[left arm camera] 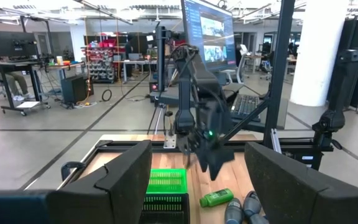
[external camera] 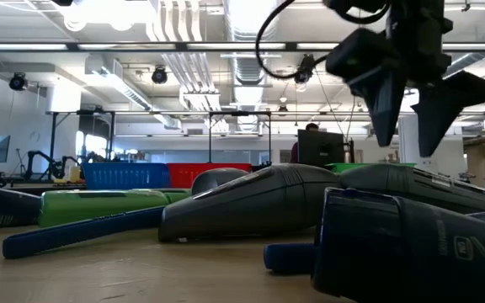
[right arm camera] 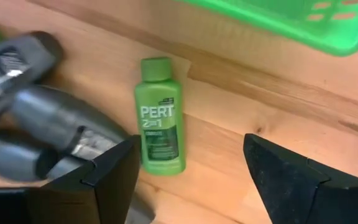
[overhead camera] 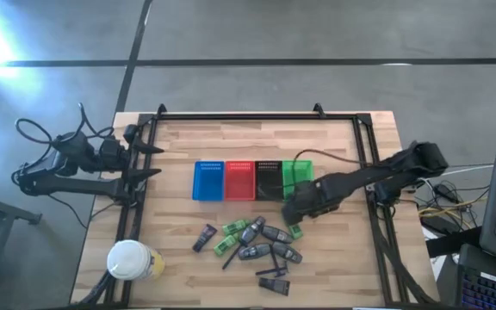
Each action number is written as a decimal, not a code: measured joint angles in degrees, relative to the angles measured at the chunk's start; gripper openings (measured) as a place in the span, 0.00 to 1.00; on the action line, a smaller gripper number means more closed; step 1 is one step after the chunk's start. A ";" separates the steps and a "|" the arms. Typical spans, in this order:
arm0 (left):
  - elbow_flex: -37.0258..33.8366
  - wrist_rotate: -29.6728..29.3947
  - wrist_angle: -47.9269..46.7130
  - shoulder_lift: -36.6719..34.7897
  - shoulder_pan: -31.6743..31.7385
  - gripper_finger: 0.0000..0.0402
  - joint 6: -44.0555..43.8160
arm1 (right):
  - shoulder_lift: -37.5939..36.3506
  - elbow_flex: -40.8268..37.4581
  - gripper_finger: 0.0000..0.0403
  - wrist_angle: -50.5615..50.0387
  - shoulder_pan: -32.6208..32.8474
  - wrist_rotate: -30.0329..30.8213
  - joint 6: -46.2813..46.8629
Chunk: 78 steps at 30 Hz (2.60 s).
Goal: Pick & Place Travel size toiletries
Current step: Put the shampoo into the black bin
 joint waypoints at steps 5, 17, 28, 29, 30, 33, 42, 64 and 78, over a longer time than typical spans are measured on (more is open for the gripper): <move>0.00 0.01 0.01 0.00 0.00 0.66 0.00 | 7.17 3.98 0.71 -0.16 1.09 0.06 -1.41; 0.00 0.02 0.03 0.00 0.00 0.66 0.02 | 15.37 5.92 0.65 -1.33 1.06 -1.10 -4.24; 0.00 0.02 0.03 -0.01 0.00 0.66 0.01 | 15.59 3.30 0.65 1.46 1.23 -4.16 -3.35; 0.00 0.00 0.01 0.00 0.00 0.66 0.01 | 15.46 2.53 0.64 2.05 1.21 -5.36 -3.08; 0.00 0.00 0.01 0.00 0.00 0.66 0.00 | 15.30 1.96 0.63 2.94 1.34 -5.98 -3.00; 0.00 0.02 0.01 0.00 0.00 0.66 0.00 | 14.99 1.10 0.57 4.24 1.68 -6.39 -3.19; 0.00 0.01 0.01 0.00 0.00 0.66 0.01 | 13.24 2.16 0.33 4.82 2.07 -6.25 -4.13; 0.00 0.00 -0.02 0.00 0.00 0.66 0.00 | 0.84 5.92 0.31 16.22 -10.90 9.93 -6.10; 0.00 0.01 0.00 0.00 0.00 0.66 0.00 | 7.07 5.92 0.54 19.17 -20.23 4.70 -14.96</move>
